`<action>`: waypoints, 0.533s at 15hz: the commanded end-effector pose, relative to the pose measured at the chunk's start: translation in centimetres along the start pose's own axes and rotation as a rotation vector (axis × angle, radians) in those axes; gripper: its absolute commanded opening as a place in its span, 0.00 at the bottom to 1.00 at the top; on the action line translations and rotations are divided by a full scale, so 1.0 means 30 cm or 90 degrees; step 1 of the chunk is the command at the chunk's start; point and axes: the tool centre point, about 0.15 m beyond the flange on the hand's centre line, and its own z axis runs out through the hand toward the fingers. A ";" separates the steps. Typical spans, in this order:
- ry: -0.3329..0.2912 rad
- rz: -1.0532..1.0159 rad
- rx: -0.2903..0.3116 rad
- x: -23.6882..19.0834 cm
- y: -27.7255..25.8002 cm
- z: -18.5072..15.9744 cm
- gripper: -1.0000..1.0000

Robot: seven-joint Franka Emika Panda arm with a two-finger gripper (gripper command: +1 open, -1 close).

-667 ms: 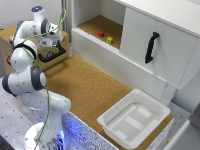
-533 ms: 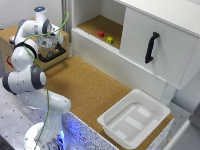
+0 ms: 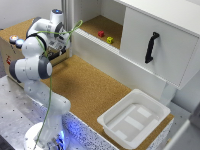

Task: Grasp the drawer handle, then open it

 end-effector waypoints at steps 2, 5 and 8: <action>0.027 0.068 0.085 0.031 0.017 0.136 1.00; 0.058 0.108 0.122 0.018 0.024 0.171 1.00; 0.083 0.122 0.177 0.018 0.019 0.212 1.00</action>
